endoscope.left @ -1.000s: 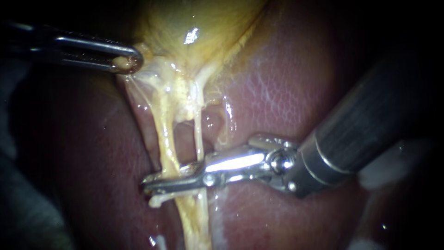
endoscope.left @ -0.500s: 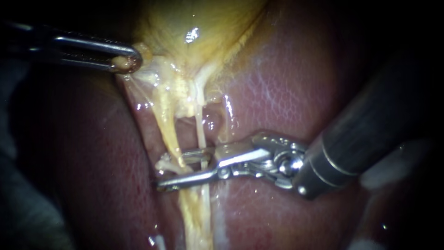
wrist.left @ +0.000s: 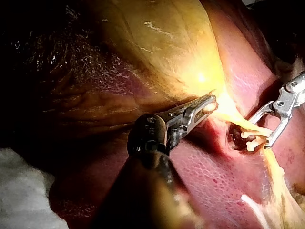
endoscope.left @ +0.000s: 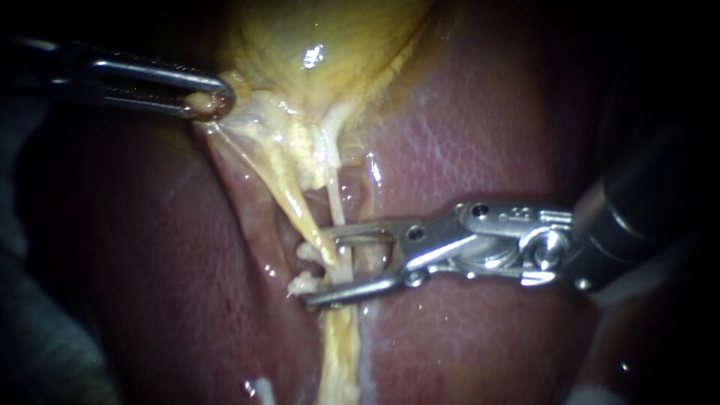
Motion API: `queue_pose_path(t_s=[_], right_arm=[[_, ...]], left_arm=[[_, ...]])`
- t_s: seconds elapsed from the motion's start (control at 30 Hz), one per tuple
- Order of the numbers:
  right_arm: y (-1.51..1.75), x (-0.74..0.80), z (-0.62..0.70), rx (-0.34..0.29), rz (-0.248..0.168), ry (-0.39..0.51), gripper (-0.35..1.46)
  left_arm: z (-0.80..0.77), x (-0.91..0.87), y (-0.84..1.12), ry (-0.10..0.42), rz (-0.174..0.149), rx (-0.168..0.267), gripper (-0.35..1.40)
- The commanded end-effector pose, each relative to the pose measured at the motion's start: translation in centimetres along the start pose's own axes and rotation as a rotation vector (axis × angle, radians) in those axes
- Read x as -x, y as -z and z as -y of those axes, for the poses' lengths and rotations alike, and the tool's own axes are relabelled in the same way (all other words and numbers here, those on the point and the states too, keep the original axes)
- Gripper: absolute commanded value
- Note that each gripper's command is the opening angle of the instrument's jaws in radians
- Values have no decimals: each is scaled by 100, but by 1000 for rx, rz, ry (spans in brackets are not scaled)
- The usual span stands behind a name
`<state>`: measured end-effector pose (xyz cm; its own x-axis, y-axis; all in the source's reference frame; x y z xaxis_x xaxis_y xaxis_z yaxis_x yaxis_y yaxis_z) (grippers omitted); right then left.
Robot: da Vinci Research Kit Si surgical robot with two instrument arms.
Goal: Going back second clip left tube
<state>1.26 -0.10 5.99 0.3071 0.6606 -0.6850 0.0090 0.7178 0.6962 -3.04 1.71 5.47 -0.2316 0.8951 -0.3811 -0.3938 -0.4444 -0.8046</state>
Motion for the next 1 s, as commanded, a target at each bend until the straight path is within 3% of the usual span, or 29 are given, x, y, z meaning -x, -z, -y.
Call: queue_pose_path(t_s=[0.03, 0.33, 0.47, 0.67, 1.0], right_arm=[[1, 0, 0, -1, 0, -4, 47], [-28, 4, -3, -51, 16, -2, 46], [-59, 13, -3, -105, 36, 20, 46], [-92, 29, 1, -145, 14, -2, 49], [-97, 29, -2, -158, 7, -17, 50]], left_arm=[[0, 0, 0, 0, 0, 0, -35], [1, 0, 0, 0, 0, 0, -35], [1, 0, 0, 0, 0, 0, -35], [1, 0, 0, 0, 0, 0, -35], [1, 0, 0, 0, 0, 0, -35]])
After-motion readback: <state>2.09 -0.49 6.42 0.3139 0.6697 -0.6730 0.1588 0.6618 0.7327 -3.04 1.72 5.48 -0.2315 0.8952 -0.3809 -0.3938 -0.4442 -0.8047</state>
